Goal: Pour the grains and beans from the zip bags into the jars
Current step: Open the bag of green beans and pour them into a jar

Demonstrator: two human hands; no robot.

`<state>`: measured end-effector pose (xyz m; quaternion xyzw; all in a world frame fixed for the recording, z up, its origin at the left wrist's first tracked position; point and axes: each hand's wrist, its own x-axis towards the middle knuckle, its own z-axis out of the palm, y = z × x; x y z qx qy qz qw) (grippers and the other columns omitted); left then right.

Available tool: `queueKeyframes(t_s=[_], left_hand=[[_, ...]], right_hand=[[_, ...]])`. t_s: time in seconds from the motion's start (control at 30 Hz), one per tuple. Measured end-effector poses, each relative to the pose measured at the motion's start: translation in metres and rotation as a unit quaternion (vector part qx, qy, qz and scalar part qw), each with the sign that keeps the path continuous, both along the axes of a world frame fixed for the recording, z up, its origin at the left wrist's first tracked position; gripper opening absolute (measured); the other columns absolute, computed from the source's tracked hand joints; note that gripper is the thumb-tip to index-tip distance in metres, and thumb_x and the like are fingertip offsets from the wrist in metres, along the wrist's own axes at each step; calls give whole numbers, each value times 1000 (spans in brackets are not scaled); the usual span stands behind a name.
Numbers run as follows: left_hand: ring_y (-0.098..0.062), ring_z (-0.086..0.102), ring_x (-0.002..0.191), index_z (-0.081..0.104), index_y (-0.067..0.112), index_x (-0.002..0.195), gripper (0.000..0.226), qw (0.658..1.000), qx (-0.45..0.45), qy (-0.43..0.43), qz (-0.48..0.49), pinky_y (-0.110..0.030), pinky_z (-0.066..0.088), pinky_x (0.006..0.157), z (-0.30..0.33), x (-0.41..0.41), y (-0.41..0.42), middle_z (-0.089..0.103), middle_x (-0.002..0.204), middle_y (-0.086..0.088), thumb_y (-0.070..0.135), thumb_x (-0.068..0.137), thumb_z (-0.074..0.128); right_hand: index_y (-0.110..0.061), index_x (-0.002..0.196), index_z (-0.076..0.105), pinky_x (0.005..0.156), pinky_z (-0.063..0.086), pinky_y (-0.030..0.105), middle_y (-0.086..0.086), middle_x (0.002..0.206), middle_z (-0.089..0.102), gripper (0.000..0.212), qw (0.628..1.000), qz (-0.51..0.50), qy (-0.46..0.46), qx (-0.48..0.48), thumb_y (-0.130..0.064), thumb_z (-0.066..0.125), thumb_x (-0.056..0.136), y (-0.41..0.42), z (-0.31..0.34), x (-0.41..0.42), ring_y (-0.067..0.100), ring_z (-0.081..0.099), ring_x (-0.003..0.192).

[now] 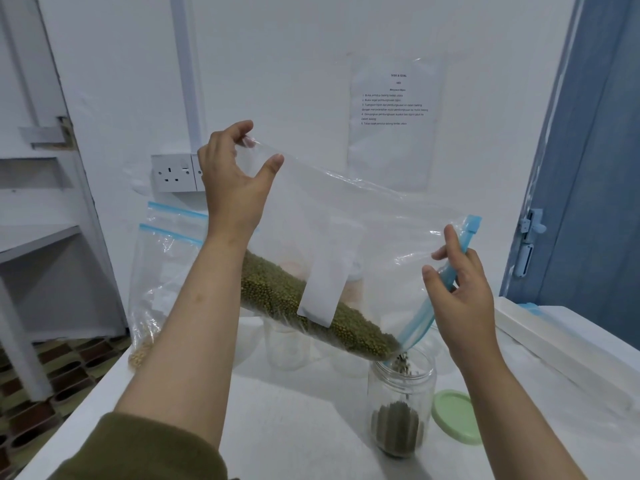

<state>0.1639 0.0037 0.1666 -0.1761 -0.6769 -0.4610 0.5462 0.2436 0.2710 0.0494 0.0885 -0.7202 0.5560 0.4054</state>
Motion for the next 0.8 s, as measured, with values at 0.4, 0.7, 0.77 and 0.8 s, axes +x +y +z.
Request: queueKeyframes(t_s=[0.4,0.7,0.77,0.8], left_hand=[[-12,41,109,54,22,129,51,1000,-5,5,3,-20,38,95,2,1,3,50,101,22,33,83,74],[-12,42,109,56,20,129,52,1000,-7,9,14,-25,39,98,1,0,0,49,101,23,34,83,74],[-12,42,110,55,21,130,52,1000,-6,7,14,-26,39,99,1,-1,-1,49,101,24,35,83,74],[-12,42,110,55,21,130,52,1000,-7,6,13,-26,39,99,1,-1,-1,49,101,25,35,83,74]], right_hand=[[-30,149,38,79,43,5,-11,103,48,57,1000,2,-1,4,-8,55,99,2,0,-1,-7,49,95],[-29,149,41,77,43,8,-12,103,48,56,1000,5,-2,3,-8,55,99,2,1,-2,-3,48,93],[-28,150,41,77,42,8,-12,102,48,56,1000,5,-1,2,-8,55,99,2,1,-3,-3,48,93],[-28,150,41,77,42,8,-12,102,48,56,1000,4,-1,2,-8,55,99,1,0,-3,-3,48,93]])
